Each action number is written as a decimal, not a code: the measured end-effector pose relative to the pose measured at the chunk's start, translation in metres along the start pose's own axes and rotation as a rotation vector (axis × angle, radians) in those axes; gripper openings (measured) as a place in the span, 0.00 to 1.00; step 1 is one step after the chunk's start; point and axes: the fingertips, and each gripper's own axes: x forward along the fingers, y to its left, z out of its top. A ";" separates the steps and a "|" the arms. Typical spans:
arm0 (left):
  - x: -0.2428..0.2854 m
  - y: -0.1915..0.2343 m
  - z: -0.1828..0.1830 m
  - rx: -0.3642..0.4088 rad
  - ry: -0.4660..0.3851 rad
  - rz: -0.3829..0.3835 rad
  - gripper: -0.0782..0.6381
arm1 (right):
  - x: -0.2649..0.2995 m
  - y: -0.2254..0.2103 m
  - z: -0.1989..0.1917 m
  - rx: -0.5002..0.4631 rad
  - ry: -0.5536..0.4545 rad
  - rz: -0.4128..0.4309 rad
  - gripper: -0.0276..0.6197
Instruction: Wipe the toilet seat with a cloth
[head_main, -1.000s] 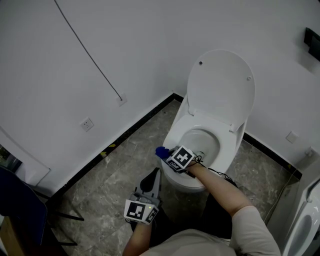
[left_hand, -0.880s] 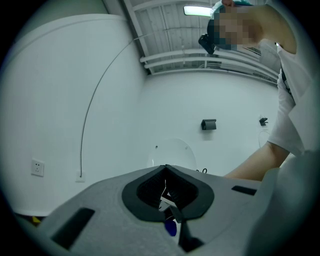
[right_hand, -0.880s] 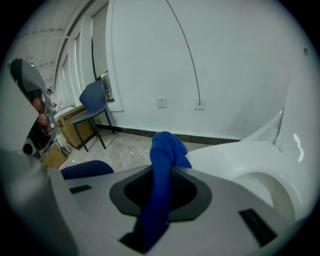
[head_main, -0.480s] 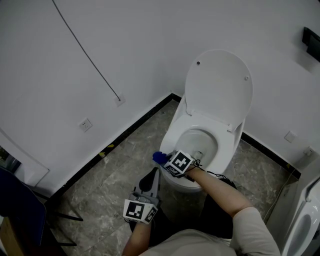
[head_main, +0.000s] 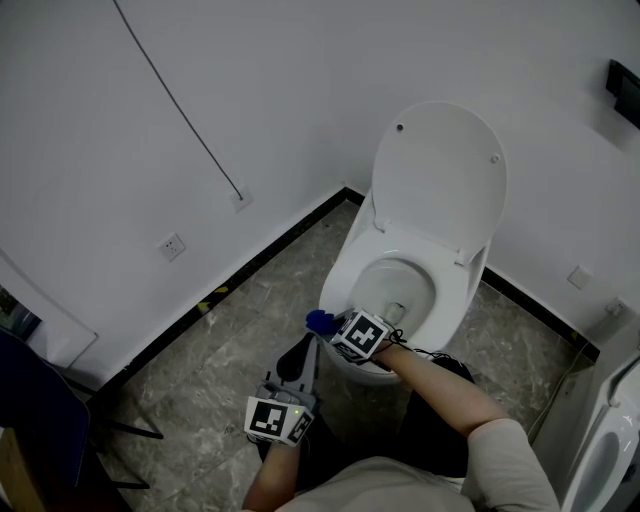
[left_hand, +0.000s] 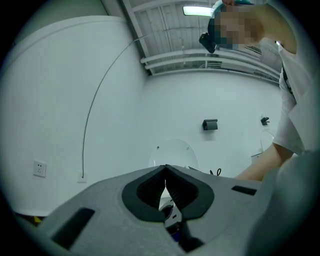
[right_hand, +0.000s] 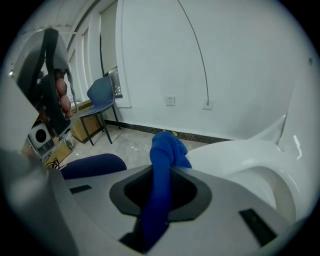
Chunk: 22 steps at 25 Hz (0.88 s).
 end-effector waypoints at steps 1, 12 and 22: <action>0.000 0.000 0.000 0.001 0.000 0.000 0.12 | -0.001 0.002 -0.001 0.002 0.004 0.007 0.14; -0.003 0.005 0.000 -0.007 -0.003 0.003 0.12 | -0.011 0.019 -0.010 -0.040 0.032 -0.003 0.14; -0.009 0.005 -0.003 -0.014 0.000 0.005 0.12 | -0.017 0.035 -0.022 -0.053 0.046 0.021 0.14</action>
